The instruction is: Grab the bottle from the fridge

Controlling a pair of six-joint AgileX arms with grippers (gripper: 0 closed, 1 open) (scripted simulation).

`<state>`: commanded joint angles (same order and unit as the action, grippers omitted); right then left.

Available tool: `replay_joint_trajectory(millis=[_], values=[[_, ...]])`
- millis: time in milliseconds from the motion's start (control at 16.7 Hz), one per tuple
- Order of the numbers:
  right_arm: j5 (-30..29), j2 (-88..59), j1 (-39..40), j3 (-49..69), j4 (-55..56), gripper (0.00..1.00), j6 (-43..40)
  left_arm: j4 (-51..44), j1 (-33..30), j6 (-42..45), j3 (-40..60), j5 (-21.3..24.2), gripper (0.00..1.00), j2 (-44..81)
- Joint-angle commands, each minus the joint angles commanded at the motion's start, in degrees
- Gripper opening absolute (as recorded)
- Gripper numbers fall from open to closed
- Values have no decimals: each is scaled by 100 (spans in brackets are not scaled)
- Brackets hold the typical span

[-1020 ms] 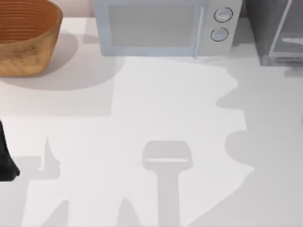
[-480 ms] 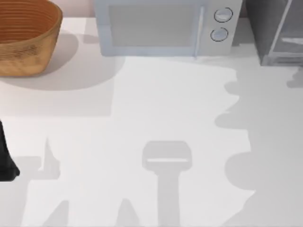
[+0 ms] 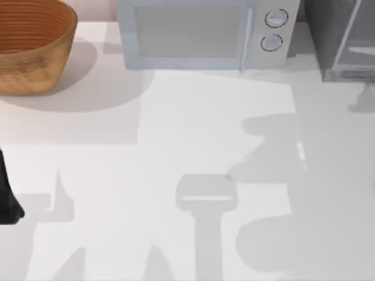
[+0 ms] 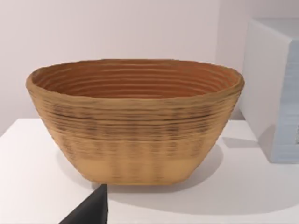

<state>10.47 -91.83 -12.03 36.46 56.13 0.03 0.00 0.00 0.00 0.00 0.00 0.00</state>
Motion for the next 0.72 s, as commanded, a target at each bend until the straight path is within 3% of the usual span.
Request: replay_joint_trajectory(millis=[720], values=[[-727,6637,806,-2661,-4003,0,27,0,0,0,0,0,100,0]])
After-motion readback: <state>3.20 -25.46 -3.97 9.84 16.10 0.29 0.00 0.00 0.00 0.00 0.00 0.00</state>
